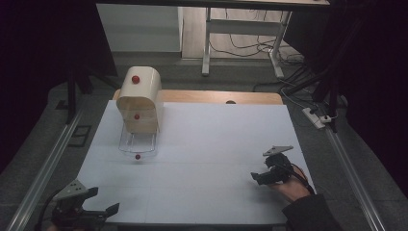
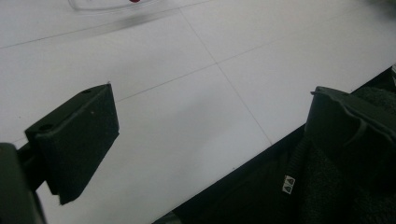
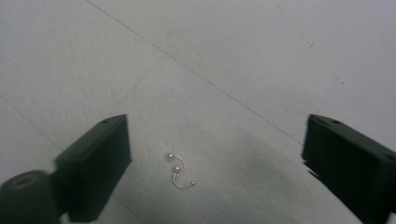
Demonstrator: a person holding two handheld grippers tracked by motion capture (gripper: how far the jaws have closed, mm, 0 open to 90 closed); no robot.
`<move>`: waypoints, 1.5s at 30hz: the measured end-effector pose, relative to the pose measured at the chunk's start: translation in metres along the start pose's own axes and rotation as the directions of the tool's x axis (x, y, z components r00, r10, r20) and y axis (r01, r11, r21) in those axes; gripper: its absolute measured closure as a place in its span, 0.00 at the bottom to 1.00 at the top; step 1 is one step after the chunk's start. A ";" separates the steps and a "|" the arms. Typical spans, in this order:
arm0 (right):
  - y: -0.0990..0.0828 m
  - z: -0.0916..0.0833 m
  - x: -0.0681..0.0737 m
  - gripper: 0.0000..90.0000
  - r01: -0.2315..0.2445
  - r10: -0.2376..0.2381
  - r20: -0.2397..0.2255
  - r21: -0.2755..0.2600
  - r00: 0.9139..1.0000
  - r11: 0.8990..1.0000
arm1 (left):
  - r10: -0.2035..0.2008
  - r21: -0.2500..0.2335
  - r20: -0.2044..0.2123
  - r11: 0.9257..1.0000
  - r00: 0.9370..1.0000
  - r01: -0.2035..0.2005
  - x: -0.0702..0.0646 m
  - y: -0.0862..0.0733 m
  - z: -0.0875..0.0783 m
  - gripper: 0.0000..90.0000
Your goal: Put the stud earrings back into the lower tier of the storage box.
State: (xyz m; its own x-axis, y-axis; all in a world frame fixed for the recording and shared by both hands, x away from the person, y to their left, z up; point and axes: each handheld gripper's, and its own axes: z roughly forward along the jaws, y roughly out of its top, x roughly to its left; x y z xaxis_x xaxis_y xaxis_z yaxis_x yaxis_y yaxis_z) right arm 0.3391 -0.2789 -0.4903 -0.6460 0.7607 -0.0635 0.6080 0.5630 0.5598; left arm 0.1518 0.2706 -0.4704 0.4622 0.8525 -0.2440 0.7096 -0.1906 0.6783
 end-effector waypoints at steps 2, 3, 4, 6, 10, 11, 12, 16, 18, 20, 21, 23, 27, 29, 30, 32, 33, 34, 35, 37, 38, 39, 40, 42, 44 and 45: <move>0.001 0.001 -0.001 0.23 0.008 -0.008 -0.009 0.010 1.000 1.000 | -0.001 0.000 0.000 1.000 1.000 0.001 0.000 0.000 0.000 0.04; 0.002 0.002 -0.001 0.34 0.026 -0.025 -0.023 0.033 0.999 0.999 | -0.002 0.000 0.000 1.000 1.000 0.002 0.000 0.000 0.000 0.04; 0.003 0.003 -0.001 0.40 0.031 -0.030 -0.034 0.039 0.999 0.999 | -0.003 0.000 0.000 1.000 1.000 0.003 0.000 0.000 0.000 0.04; 0.004 0.004 0.000 0.53 0.054 -0.051 -0.059 0.054 0.997 0.997 | -0.004 0.000 0.001 1.000 1.000 0.004 0.000 0.000 0.000 0.04; 0.006 0.006 0.003 0.72 0.100 -0.093 -0.094 0.070 0.991 0.992 | -0.006 0.000 0.003 1.000 1.000 0.006 0.001 0.000 0.000 0.04; 0.006 0.006 0.003 0.75 0.109 -0.101 -0.103 0.069 0.990 0.992 | -0.007 0.000 0.003 1.000 1.000 0.007 0.001 0.000 0.000 0.04; 0.006 0.007 0.004 0.78 0.117 -0.109 -0.113 0.071 0.988 0.991 | -0.006 0.000 0.003 1.000 1.000 0.006 0.001 0.000 0.000 0.04; 0.006 0.009 0.006 0.84 0.140 -0.127 -0.141 0.092 0.982 0.986 | -0.008 -0.001 0.004 1.000 1.000 0.008 0.001 0.000 0.000 0.04; 0.006 0.010 0.007 0.86 0.147 -0.131 -0.148 0.098 0.980 0.984 | -0.008 -0.001 0.005 1.000 1.000 0.008 0.001 0.000 0.000 0.04; 0.006 0.012 0.007 0.95 0.157 -0.140 -0.138 0.121 0.980 0.980 | -0.008 -0.001 0.005 1.000 1.000 0.008 0.001 0.000 0.000 0.04; 0.006 0.012 0.006 0.95 0.153 -0.135 -0.137 0.124 0.981 0.980 | -0.007 0.000 0.005 1.000 1.000 0.007 0.001 0.000 0.000 0.04; 0.006 0.013 0.005 0.96 0.145 -0.126 -0.141 0.127 0.982 0.981 | -0.008 0.000 0.005 1.000 1.000 0.008 0.001 0.000 0.000 0.04; 0.009 0.009 0.006 0.96 0.166 -0.156 -0.108 0.091 0.982 0.982 | -0.010 0.001 0.006 1.000 1.000 0.010 0.001 0.000 0.000 0.04; 0.010 0.005 0.005 0.96 0.156 -0.150 -0.094 0.064 0.984 0.986 | -0.010 0.001 0.006 1.000 1.000 0.010 0.001 0.000 0.000 0.04; 0.010 0.004 0.004 0.96 0.147 -0.141 -0.089 0.058 0.986 0.987 | -0.010 0.001 0.005 1.000 1.000 0.010 0.001 0.000 0.000 0.04; 0.010 0.004 0.002 0.96 0.135 -0.129 -0.093 0.053 0.987 0.989 | -0.010 0.001 0.005 1.000 1.000 0.010 0.001 0.000 0.000 0.04; 0.010 0.004 0.002 0.96 0.135 -0.129 -0.093 0.053 0.987 0.989 | -0.010 0.001 0.006 1.000 1.000 0.010 0.001 0.000 0.000 0.04; 0.010 0.003 0.001 0.96 0.128 -0.123 -0.094 0.049 0.988 0.991 | -0.011 0.001 0.007 1.000 1.000 0.011 0.001 0.000 0.000 0.04; 0.011 0.003 0.001 0.96 0.118 -0.113 -0.099 0.041 0.989 0.992 | -0.010 0.002 0.006 1.000 1.000 0.010 0.001 0.000 0.000 0.04; 0.012 0.001 0.001 0.96 0.104 -0.101 -0.117 0.024 0.988 0.994 | -0.012 0.002 0.007 1.000 1.000 0.011 0.002 0.000 0.000 0.04; 0.013 -0.001 0.002 0.96 0.091 -0.090 -0.133 0.000 0.987 0.996 | -0.012 0.002 0.007 1.000 1.000 0.012 0.002 0.000 0.000 0.04; 0.013 -0.001 0.002 0.96 0.091 -0.090 -0.133 0.000 0.987 0.996 | -0.013 0.002 0.008 1.000 1.000 0.013 0.002 0.000 0.000 0.04; 0.015 -0.002 0.003 0.96 0.089 -0.090 -0.145 -0.013 0.985 0.996 | -0.014 0.001 0.009 1.000 1.000 0.014 0.002 0.000 0.000 0.04; 0.019 -0.006 0.006 0.96 0.085 -0.091 -0.163 -0.042 0.982 0.995 | -0.015 0.001 0.011 1.000 1.000 0.015 0.002 0.000 0.000 0.04; 0.025 -0.011 0.011 0.96 0.080 -0.095 -0.184 -0.088 0.978 0.993 | -0.016 0.001 0.011 1.000 1.000 0.016 0.002 0.000 0.000 0.04; 0.028 -0.013 0.014 0.96 0.078 -0.096 -0.193 -0.101 0.977 0.992 | -0.017 0.002 0.011 1.000 1.000 0.017 0.002 0.000 0.000 0.04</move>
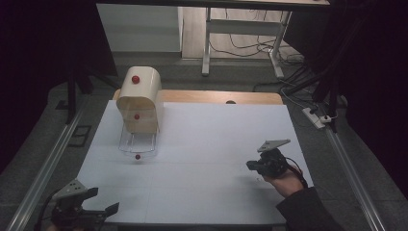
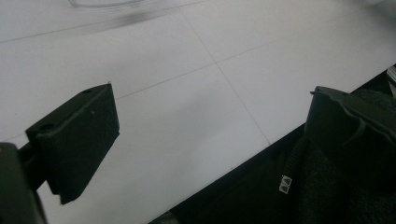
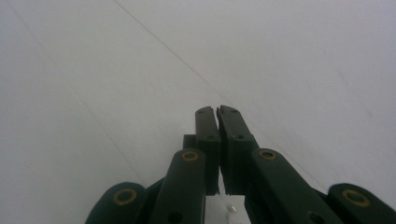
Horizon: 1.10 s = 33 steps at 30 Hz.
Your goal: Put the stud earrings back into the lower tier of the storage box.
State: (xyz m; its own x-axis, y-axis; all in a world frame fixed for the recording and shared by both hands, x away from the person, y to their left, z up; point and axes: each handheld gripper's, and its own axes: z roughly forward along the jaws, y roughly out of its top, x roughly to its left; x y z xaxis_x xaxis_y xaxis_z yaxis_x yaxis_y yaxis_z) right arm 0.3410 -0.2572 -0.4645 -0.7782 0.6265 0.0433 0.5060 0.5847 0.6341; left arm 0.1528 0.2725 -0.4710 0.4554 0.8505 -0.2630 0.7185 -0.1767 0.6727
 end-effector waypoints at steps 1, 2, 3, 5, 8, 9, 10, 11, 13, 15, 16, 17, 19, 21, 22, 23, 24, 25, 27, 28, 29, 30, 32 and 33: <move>0.003 -0.001 0.002 0.96 0.000 -0.001 -0.011 -0.016 1.000 1.000 | -0.001 0.000 0.001 1.000 1.000 0.001 0.000 0.000 0.000 0.04; 0.003 -0.001 0.002 0.96 0.000 -0.001 -0.011 -0.016 1.000 1.000 | 0.000 -0.001 0.001 1.000 1.000 0.001 0.000 0.000 0.000 0.04; 0.009 -0.001 0.006 0.96 0.003 -0.004 -0.031 -0.044 0.999 0.999 | 0.001 0.000 0.001 1.000 1.000 -0.001 0.000 0.000 0.000 0.04; 0.013 -0.001 0.009 0.96 0.008 -0.010 -0.040 -0.057 0.999 0.998 | 0.002 0.002 0.000 1.000 1.000 -0.002 0.000 0.000 0.000 0.04; 0.028 0.003 0.018 0.96 0.016 -0.024 -0.093 -0.090 0.995 0.996 | 0.003 0.003 0.000 1.000 1.000 -0.003 0.000 0.000 0.000 0.04; 0.028 0.003 0.018 0.96 0.016 -0.024 -0.093 -0.090 0.995 0.996 | 0.002 0.004 0.000 1.000 1.000 -0.002 0.000 0.000 0.000 0.04; 0.032 0.005 0.021 0.96 0.020 -0.030 -0.107 -0.096 0.994 0.995 | 0.002 0.004 0.001 1.000 1.000 -0.002 0.000 0.000 0.000 0.03; 0.036 0.008 0.024 0.96 0.021 -0.032 -0.121 -0.096 0.992 0.995 | 0.002 0.003 0.001 1.000 1.000 -0.002 0.000 0.000 0.000 0.03; 0.049 0.016 0.033 0.96 0.035 -0.051 -0.151 -0.107 0.987 0.994 | 0.002 0.002 0.001 1.000 1.000 -0.002 0.000 0.000 0.000 0.03; 0.052 0.018 0.035 0.96 0.041 -0.058 -0.152 -0.112 0.987 0.993 | 0.000 0.002 0.002 1.000 1.000 0.000 0.000 0.000 0.000 0.03; 0.060 0.022 0.041 0.96 0.052 -0.073 -0.164 -0.133 0.984 0.990 | -0.001 0.002 0.002 1.000 1.000 0.001 0.000 0.000 0.000 0.03; 0.060 0.022 0.041 0.96 0.052 -0.073 -0.164 -0.133 0.984 0.990 | -0.002 0.002 0.002 1.000 1.000 0.002 0.000 0.000 0.000 0.03; 0.067 0.026 0.045 0.96 0.055 -0.081 -0.178 -0.148 0.981 0.988 | -0.004 0.002 0.003 1.000 1.000 0.004 0.001 0.000 0.000 0.03; 0.077 0.033 0.051 0.96 0.069 -0.100 -0.190 -0.166 0.977 0.984 | -0.005 0.001 0.004 1.000 1.000 0.005 0.001 0.000 0.000 0.03; 0.077 0.033 0.051 0.96 0.069 -0.100 -0.190 -0.166 0.977 0.984 | -0.005 0.001 0.003 1.000 1.000 0.005 0.001 0.000 0.000 0.03; 0.083 0.038 0.054 0.96 0.066 -0.101 -0.200 -0.173 0.975 0.983 | -0.005 0.001 0.003 1.000 1.000 0.005 0.001 0.000 0.000 0.03; 0.086 0.040 0.056 0.96 0.064 -0.100 -0.207 -0.173 0.973 0.983 | -0.005 0.001 0.003 1.000 1.000 0.005 0.001 0.000 0.000 0.03; 0.086 0.040 0.056 0.96 0.064 -0.100 -0.207 -0.173 0.973 0.983 | -0.005 0.001 0.003 1.000 1.000 0.005 0.001 0.000 0.000 0.03; 0.090 0.046 0.058 0.96 0.062 -0.099 -0.218 -0.171 0.971 0.983 | -0.005 0.001 0.003 1.000 1.000 0.005 0.001 0.000 0.000 0.03; 0.093 0.049 0.059 0.96 0.063 -0.101 -0.222 -0.173 0.970 0.983 | -0.005 0.001 0.003 1.000 1.000 0.005 0.001 0.000 0.000 0.03; 0.097 0.055 0.061 0.96 0.059 -0.097 -0.231 -0.169 0.968 0.984 | -0.005 0.001 0.003 1.000 1.000 0.005 0.001 0.000 0.000 0.03; 0.097 0.055 0.061 0.96 0.059 -0.097 -0.231 -0.169 0.968 0.984 | -0.005 0.001 0.003 1.000 1.000 0.005 0.001 0.000 0.000 0.03; 0.102 0.060 0.063 0.96 0.060 -0.100 -0.237 -0.167 0.966 0.984 | -0.005 0.001 0.003 1.000 1.000 0.005 0.001 0.000 0.000 0.03; 0.104 0.063 0.064 0.96 0.060 -0.099 -0.240 -0.166 0.966 0.984 | -0.004 0.001 0.003 1.000 1.000 0.004 0.001 0.000 0.000 0.03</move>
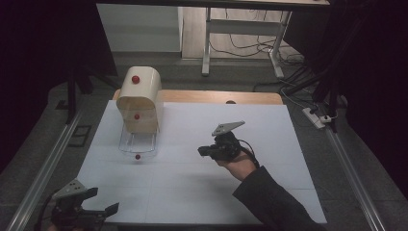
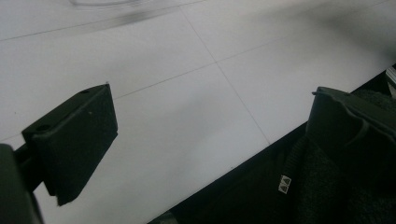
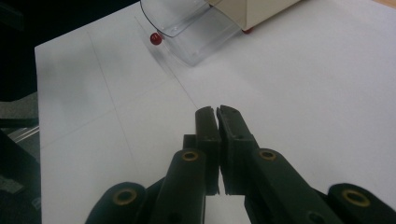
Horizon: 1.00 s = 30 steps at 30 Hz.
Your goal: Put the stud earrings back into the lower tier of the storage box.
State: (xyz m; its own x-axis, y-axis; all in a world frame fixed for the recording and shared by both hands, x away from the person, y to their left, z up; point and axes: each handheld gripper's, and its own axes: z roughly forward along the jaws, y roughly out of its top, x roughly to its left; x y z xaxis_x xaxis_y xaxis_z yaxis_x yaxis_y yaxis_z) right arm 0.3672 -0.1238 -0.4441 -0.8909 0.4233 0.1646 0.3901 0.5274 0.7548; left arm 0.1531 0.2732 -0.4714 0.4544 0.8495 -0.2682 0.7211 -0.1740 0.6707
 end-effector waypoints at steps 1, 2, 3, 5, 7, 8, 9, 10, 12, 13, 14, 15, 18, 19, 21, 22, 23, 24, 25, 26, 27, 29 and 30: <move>0.002 0.003 0.000 0.96 0.002 -0.002 -0.004 -0.002 1.000 1.000 | 0.001 0.000 0.000 1.000 1.000 -0.001 0.000 0.000 0.000 0.03; 0.004 0.007 0.000 0.96 0.003 -0.003 -0.006 -0.004 1.000 1.000 | 0.001 0.000 0.000 1.000 1.000 -0.001 0.000 0.000 0.000 0.03; 0.005 0.010 0.001 0.96 0.000 0.000 -0.008 -0.004 1.000 1.000 | 0.003 0.000 -0.002 1.000 1.000 -0.003 0.000 0.000 0.000 0.03; 0.008 0.015 0.002 0.96 -0.007 0.006 -0.019 -0.008 1.000 1.000 | 0.004 -0.001 -0.003 1.000 1.000 -0.004 -0.001 0.000 0.000 0.03; 0.011 0.021 0.003 0.96 0.000 0.000 -0.024 -0.012 1.000 1.000 | 0.003 0.000 -0.002 1.000 1.000 -0.003 0.000 0.000 0.000 0.02; 0.013 0.023 0.003 0.96 -0.002 0.001 -0.025 -0.013 1.000 1.000 | 0.001 -0.001 -0.001 1.000 1.000 -0.001 0.000 0.000 0.000 0.02; 0.014 0.026 0.004 0.96 -0.001 0.001 -0.030 -0.019 1.000 1.000 | 0.001 -0.001 -0.001 1.000 1.000 -0.001 0.000 0.000 0.000 0.02; 0.017 0.030 0.005 0.96 -0.003 0.002 -0.035 -0.021 0.999 1.000 | 0.001 -0.001 -0.002 1.000 1.000 -0.001 0.000 0.000 0.000 0.02; 0.022 0.039 0.008 0.96 0.002 -0.003 -0.044 -0.026 0.999 1.000 | 0.001 0.000 -0.002 1.000 1.000 -0.001 0.000 0.000 0.000 0.02; 0.022 0.039 0.008 0.96 0.002 -0.003 -0.044 -0.026 0.999 1.000 | 0.001 0.000 -0.002 1.000 1.000 -0.001 0.000 0.000 0.000 0.02; 0.024 0.042 0.009 0.96 0.003 -0.005 -0.049 -0.028 0.999 1.000 | 0.001 0.000 -0.001 1.000 1.000 -0.001 0.000 0.000 0.000 0.02; 0.025 0.046 0.010 0.96 0.006 -0.008 -0.049 -0.028 0.999 1.000 | 0.000 0.000 -0.001 1.000 1.000 0.000 0.000 0.000 0.000 0.02; 0.032 0.057 0.012 0.96 0.005 -0.007 -0.065 -0.036 0.998 0.999 | -0.001 -0.002 0.003 1.000 1.000 0.001 0.001 0.000 0.000 0.02; 0.034 0.061 0.013 0.96 0.005 -0.008 -0.067 -0.040 0.998 0.999 | -0.001 -0.002 0.006 1.000 1.000 0.001 0.001 0.000 0.000 0.02; 0.039 0.073 0.016 0.96 0.011 -0.014 -0.079 -0.049 0.997 0.999 | 0.001 -0.002 0.010 1.000 1.000 -0.001 0.001 0.000 0.000 0.02; 0.039 0.073 0.016 0.96 0.011 -0.014 -0.079 -0.049 0.997 0.999 | 0.002 -0.002 0.011 1.000 1.000 -0.002 0.001 0.000 0.000 0.02; 0.040 0.076 0.016 0.96 0.012 -0.016 -0.080 -0.052 0.997 0.999 | 0.003 -0.001 0.012 1.000 1.000 -0.003 0.001 0.000 0.000 0.02; 0.043 0.081 0.018 0.96 0.016 -0.020 -0.081 -0.051 0.996 0.999 | 0.003 -0.001 0.013 1.000 1.000 -0.003 0.001 0.000 0.000 0.02; 0.044 0.085 0.019 0.96 0.016 -0.021 -0.086 -0.057 0.996 0.998 | 0.003 -0.002 0.014 1.000 1.000 -0.003 0.001 0.000 0.000 0.02; 0.045 0.087 0.020 0.96 0.017 -0.022 -0.087 -0.060 0.996 0.998 | 0.002 -0.002 0.015 1.000 1.000 -0.002 0.001 0.000 0.000 0.02; 0.047 0.091 0.020 0.96 0.019 -0.025 -0.088 -0.061 0.996 0.998 | 0.002 0.000 0.016 1.000 1.000 -0.002 0.001 0.000 0.000 0.02; 0.050 0.098 0.022 0.96 0.015 -0.022 -0.093 -0.073 0.995 0.997 | 0.002 -0.001 0.016 1.000 1.000 -0.002 0.001 0.000 0.000 0.02; 0.052 0.101 0.022 0.96 0.014 -0.022 -0.096 -0.076 0.995 0.997 | 0.003 -0.001 0.017 1.000 1.000 -0.003 0.001 0.000 0.000 0.02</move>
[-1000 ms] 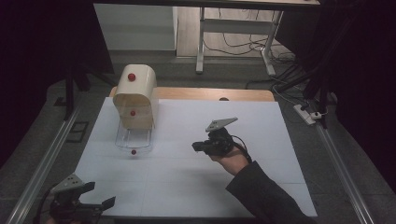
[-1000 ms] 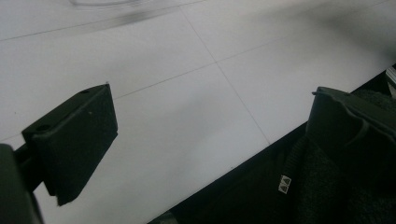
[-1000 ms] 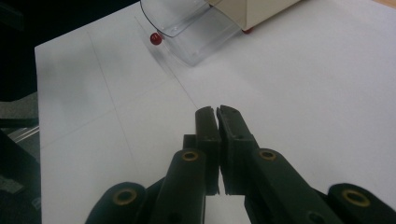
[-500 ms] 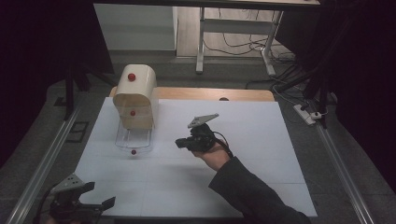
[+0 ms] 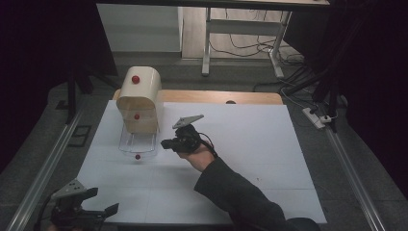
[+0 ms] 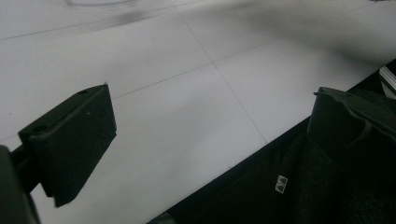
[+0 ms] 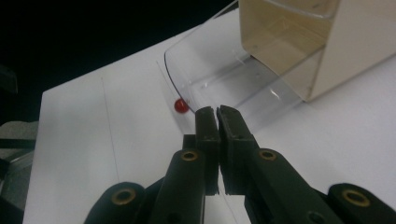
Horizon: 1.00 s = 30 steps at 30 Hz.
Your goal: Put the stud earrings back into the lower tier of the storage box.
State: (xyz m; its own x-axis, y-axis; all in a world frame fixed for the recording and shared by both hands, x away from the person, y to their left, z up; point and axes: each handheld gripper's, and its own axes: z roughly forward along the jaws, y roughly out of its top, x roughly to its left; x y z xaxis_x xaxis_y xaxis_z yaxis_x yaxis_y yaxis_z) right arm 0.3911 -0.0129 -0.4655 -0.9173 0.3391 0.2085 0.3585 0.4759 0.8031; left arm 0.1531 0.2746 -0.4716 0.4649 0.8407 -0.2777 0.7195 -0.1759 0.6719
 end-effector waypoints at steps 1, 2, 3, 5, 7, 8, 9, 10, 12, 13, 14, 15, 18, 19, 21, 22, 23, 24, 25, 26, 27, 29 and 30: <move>0.002 0.003 0.000 0.96 0.000 0.000 -0.002 -0.001 1.000 1.000 | 0.000 0.000 0.000 1.000 1.000 0.000 0.000 0.000 0.000 0.02; 0.003 0.006 0.001 0.96 0.004 -0.004 0.000 -0.003 1.000 1.000 | 0.000 0.001 0.000 1.000 1.000 0.000 0.000 0.000 0.000 0.02; 0.005 0.011 0.001 0.96 0.011 -0.011 0.000 -0.009 1.000 1.000 | 0.000 0.001 0.001 1.000 1.000 0.000 0.000 0.000 0.000 0.02; 0.009 0.020 0.002 0.96 0.011 -0.011 0.002 -0.022 1.000 1.000 | -0.001 0.001 0.002 1.000 1.000 0.001 0.000 0.000 0.000 0.02; 0.010 0.023 0.002 0.96 0.011 -0.011 0.003 -0.023 1.000 1.000 | -0.001 0.001 0.002 1.000 1.000 0.001 0.000 0.000 0.000 0.02; 0.011 0.026 0.002 0.96 0.013 -0.013 0.006 -0.024 1.000 1.000 | -0.001 0.002 0.002 1.000 1.000 0.001 0.000 0.000 0.000 0.02; 0.012 0.029 0.002 0.96 0.016 -0.016 0.007 -0.020 1.000 1.000 | 0.000 0.002 0.002 1.000 1.000 0.000 0.000 0.000 0.000 0.02; 0.012 0.033 0.003 0.96 0.017 -0.017 0.007 -0.023 1.000 1.000 | 0.000 0.001 0.002 1.000 1.000 0.000 0.000 0.000 0.000 0.02; 0.013 0.040 0.003 0.96 0.028 -0.028 0.015 -0.020 1.000 0.999 | 0.000 0.001 0.003 1.000 1.000 0.000 0.000 0.000 0.000 0.02; 0.013 0.044 0.004 0.96 0.034 -0.034 0.019 -0.016 0.999 0.999 | 0.000 0.001 0.004 1.000 1.000 0.000 0.000 0.000 0.000 0.02; 0.013 0.047 0.004 0.96 0.036 -0.036 0.023 -0.012 0.999 0.999 | 0.001 0.001 0.004 1.000 1.000 -0.001 0.001 0.000 0.000 0.02; 0.012 0.051 0.004 0.96 0.035 -0.035 0.024 -0.008 0.999 0.999 | 0.000 0.000 0.005 1.000 1.000 0.000 0.001 0.000 0.000 0.02; 0.011 0.059 0.004 0.95 0.046 -0.046 0.044 0.002 0.998 0.999 | -0.001 0.000 0.007 1.000 1.000 0.001 0.001 0.000 0.000 0.02; 0.011 0.060 0.003 0.93 0.042 -0.042 0.048 0.002 0.998 0.999 | -0.001 -0.001 0.007 1.000 1.000 0.001 0.001 0.000 0.000 0.02; 0.011 0.061 0.003 0.86 0.032 -0.032 0.055 0.000 0.998 0.999 | -0.002 -0.003 0.009 1.000 1.000 0.002 0.001 -0.001 0.000 0.02; 0.011 0.059 0.004 0.85 0.034 -0.034 0.060 0.002 0.998 0.999 | -0.003 -0.005 0.010 1.000 1.000 0.003 0.001 -0.001 0.000 0.02; 0.011 0.058 0.004 0.84 0.037 -0.037 0.064 0.003 0.997 0.999 | -0.005 -0.004 0.010 1.000 1.000 0.005 0.001 -0.001 -0.001 0.02; 0.011 0.056 0.005 0.82 0.039 -0.039 0.065 0.002 0.997 0.999 | -0.005 -0.004 0.011 1.000 1.000 0.006 0.001 -0.001 -0.001 0.02; 0.011 0.053 0.005 0.80 0.043 -0.043 0.068 0.005 0.997 0.999 | -0.004 -0.005 0.010 1.000 1.000 0.004 0.001 -0.001 -0.001 0.02; 0.011 0.049 0.006 0.76 0.040 -0.041 0.062 0.019 0.997 0.999 | -0.004 -0.005 0.010 1.000 1.000 0.004 0.001 -0.001 -0.001 0.02; 0.011 0.046 0.006 0.73 0.039 -0.040 0.054 0.029 0.998 0.999 | -0.005 -0.006 0.009 1.000 1.000 0.005 0.001 -0.001 -0.001 0.02; 0.010 0.039 0.008 0.67 0.057 -0.061 0.063 0.052 0.996 0.997 | -0.006 -0.007 0.010 1.000 1.000 0.006 0.001 -0.001 -0.001 0.02; 0.009 0.035 0.009 0.64 0.059 -0.063 0.063 0.064 0.996 0.996 | -0.007 -0.007 0.010 1.000 1.000 0.007 0.001 -0.001 -0.001 0.02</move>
State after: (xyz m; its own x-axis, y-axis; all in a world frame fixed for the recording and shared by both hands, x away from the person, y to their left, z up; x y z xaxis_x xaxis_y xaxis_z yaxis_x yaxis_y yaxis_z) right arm 0.3921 0.0228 -0.4757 -0.9254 0.3590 0.1216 0.3140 0.5464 0.7764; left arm 0.1527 0.2759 -0.4718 0.4648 0.8367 -0.2896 0.7193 -0.1661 0.6746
